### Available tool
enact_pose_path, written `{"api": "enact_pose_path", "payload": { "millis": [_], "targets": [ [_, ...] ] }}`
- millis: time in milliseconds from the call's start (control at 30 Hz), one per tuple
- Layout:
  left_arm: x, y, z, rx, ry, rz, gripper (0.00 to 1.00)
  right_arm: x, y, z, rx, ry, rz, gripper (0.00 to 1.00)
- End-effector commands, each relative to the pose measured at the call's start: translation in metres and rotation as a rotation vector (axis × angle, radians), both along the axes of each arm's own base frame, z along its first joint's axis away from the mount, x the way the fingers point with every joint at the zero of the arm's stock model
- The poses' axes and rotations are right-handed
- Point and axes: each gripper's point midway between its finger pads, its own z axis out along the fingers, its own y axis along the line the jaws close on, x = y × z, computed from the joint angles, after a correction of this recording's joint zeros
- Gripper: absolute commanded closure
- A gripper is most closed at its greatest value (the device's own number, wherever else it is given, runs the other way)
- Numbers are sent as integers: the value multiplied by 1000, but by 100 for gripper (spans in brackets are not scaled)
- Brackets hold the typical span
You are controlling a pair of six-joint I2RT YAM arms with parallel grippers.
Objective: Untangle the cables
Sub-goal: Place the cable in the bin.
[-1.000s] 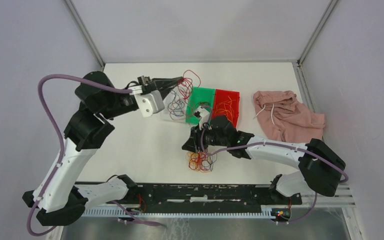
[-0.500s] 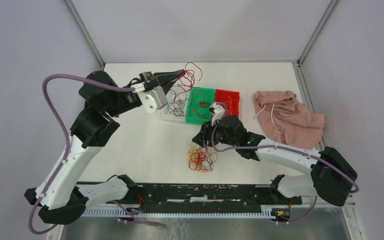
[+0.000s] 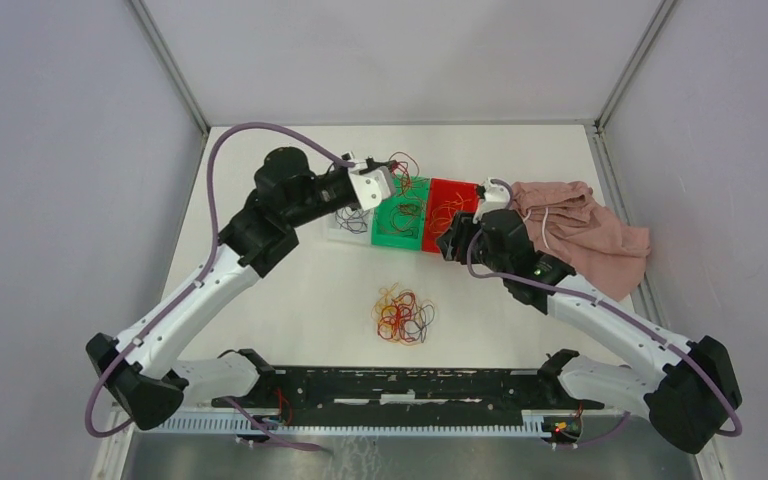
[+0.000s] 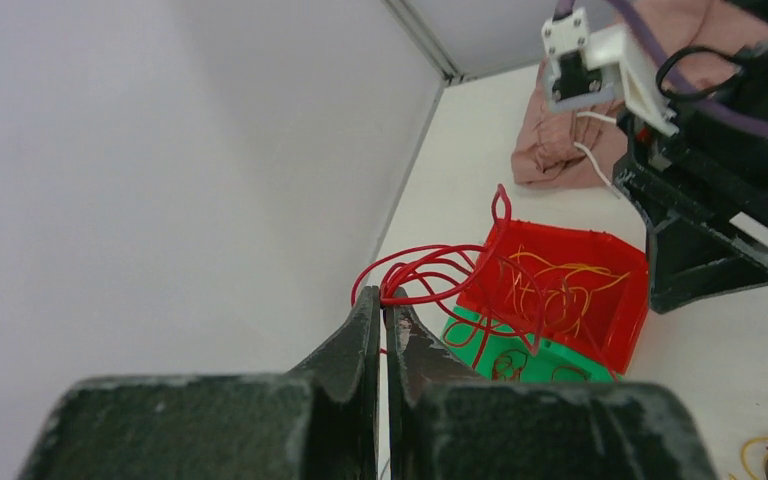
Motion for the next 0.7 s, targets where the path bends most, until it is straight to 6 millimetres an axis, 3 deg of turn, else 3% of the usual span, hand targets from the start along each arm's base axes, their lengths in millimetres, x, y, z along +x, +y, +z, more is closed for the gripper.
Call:
{"api": "enact_pose_path", "payload": {
  "millis": [0, 233, 400, 667],
  "targets": [
    [26, -2, 3, -87, 0, 101, 97, 15, -28, 15, -74, -34, -138, 46],
    [61, -15, -35, -51, 61, 178, 97, 19, -46, 18, -97, -44, -225, 47],
    [92, -12, -63, -13, 90, 303, 97, 20, -52, 20, -95, -50, -248, 47],
    [115, -24, -110, 53, 166, 338, 97, 20, -60, 21, -82, -62, -278, 49]
  ]
}}
